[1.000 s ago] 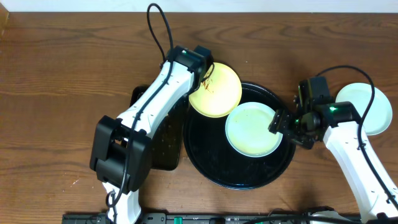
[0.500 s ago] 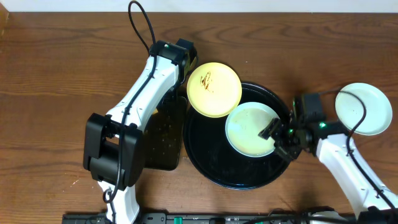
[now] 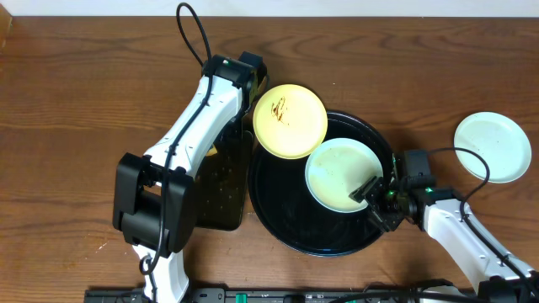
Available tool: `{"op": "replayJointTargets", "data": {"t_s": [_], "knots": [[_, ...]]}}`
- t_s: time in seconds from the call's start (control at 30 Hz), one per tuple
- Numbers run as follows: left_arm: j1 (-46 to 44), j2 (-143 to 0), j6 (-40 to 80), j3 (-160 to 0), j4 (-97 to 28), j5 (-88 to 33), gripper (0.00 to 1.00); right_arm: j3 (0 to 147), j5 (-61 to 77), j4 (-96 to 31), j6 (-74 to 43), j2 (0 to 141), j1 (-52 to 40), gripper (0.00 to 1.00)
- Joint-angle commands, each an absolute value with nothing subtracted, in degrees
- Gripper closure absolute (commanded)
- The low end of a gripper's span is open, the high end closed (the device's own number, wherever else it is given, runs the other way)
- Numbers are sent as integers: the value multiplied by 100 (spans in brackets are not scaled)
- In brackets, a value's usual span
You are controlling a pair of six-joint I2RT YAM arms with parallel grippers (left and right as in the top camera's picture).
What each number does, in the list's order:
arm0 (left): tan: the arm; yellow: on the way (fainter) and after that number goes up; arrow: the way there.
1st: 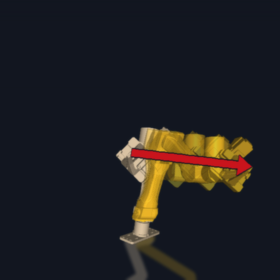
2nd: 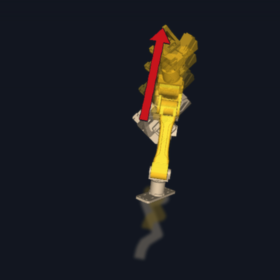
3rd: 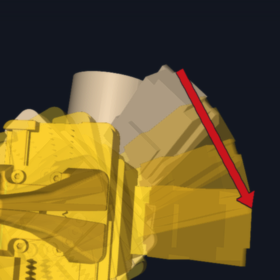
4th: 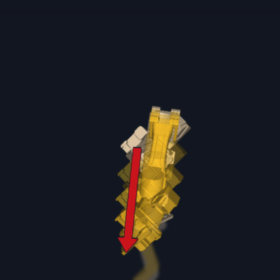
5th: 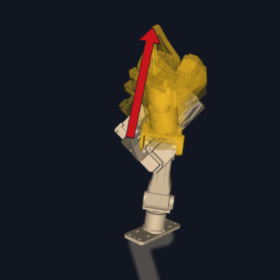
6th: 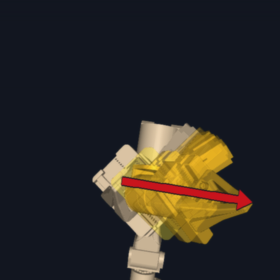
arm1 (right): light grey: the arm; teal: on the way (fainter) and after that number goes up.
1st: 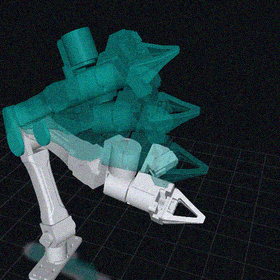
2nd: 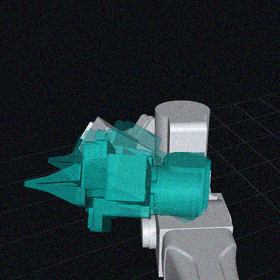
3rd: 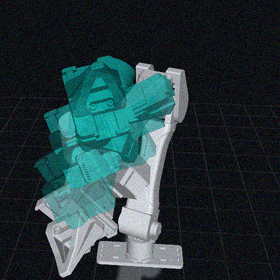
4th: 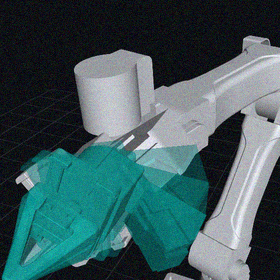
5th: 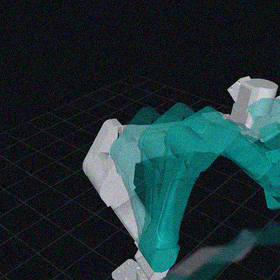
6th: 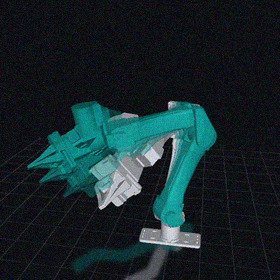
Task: Clean dirty plates on tray and stack at the side
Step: 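Slide the light-blue plate toward the round tray's right edge, right gripper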
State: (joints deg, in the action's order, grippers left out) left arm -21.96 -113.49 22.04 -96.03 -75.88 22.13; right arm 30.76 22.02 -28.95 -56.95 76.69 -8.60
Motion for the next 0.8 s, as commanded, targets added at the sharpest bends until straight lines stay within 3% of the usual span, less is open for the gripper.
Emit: {"op": "replayJointTargets", "data": {"t_s": [0.0,0.07,0.17,0.33,0.43,0.57,0.77], "knots": [[-2176,-11316,2141,-9574,-7601,2152,92,2875,1693,-2659,-6112,7607,-919,37],[-2176,-11316,2143,-9574,-7601,2141,92,2755,1579,-2364,-6184,7607,-919,39],[-2176,-11316,2143,-9572,-7599,2141,92,2550,1406,-1883,-6375,7607,-919,52],[-2176,-11316,2143,-9574,-7601,2141,92,2150,1302,-1135,-6495,7607,-919,64],[-2176,-11316,2143,-9574,-7601,2141,92,2016,1190,-1085,-6598,7607,-919,67],[-2176,-11316,2143,-9572,-7601,2141,92,1957,1129,-1092,-6571,7607,-919,99],[-2176,-11316,2143,-9574,-7603,2141,92,1955,1076,-1094,-6427,7607,-919,99]]}}
